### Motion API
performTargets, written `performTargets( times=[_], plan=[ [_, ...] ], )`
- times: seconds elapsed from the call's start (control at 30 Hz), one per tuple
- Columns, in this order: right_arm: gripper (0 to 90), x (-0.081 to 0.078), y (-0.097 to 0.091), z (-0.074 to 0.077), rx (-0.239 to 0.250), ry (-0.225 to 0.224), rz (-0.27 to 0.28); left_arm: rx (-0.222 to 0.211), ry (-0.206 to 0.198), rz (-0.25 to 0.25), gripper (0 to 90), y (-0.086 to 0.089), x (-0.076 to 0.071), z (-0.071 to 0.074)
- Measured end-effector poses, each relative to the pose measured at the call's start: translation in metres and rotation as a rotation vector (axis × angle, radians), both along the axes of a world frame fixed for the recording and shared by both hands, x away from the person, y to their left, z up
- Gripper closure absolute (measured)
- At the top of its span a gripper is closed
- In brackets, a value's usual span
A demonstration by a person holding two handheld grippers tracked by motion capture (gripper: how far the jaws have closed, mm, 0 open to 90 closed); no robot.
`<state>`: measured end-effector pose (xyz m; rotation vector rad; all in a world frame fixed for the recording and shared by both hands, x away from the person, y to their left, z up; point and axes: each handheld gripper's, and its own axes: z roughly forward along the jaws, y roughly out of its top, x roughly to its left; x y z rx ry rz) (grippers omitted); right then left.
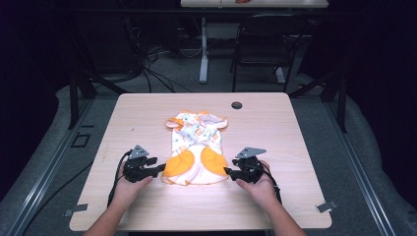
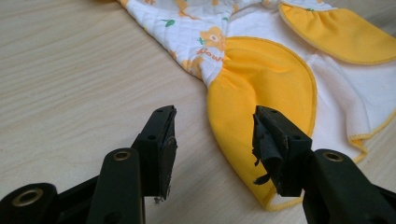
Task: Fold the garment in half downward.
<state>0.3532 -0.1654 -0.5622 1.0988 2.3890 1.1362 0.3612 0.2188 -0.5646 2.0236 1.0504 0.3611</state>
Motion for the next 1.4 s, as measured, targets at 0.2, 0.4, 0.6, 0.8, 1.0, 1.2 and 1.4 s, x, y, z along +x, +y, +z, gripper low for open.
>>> performTargets(
  times=[0.2, 0.4, 0.6, 0.8, 1.0, 1.2, 1.4],
  plan=[
    [51.6, 0.004, 0.001, -0.003, 0.008, 0.002, -0.039, 0.021, -0.017, -0.003, 47.6, -0.002, -0.002, 0.001],
    [56.4, 0.003, 0.001, -0.001, 0.013, -0.005, -0.054, 0.023, -0.035, -0.015, 48.7, -0.007, -0.003, 0.003],
    [61.3, -0.002, 0.006, 0.004, -0.023, -0.023, -0.067, 0.026, -0.047, -0.042, 58.7, -0.018, -0.006, 0.003],
    [83.3, -0.001, 0.018, 0.006, 0.013, -0.059, -0.056, 0.039, -0.060, -0.073, 75.6, -0.030, -0.008, 0.002],
    [83.8, 0.002, 0.034, -0.004, -0.051, -0.029, -0.006, 0.065, -0.048, -0.079, 83.9, -0.036, -0.007, -0.004],
    [83.3, 0.003, 0.040, -0.014, -0.120, 0.002, 0.041, 0.095, 0.002, -0.090, 84.8, -0.036, -0.005, -0.013],
    [82.8, 0.002, 0.037, -0.014, -0.096, 0.020, 0.054, 0.106, -0.001, -0.102, 85.0, -0.037, -0.008, -0.015]
  ],
)
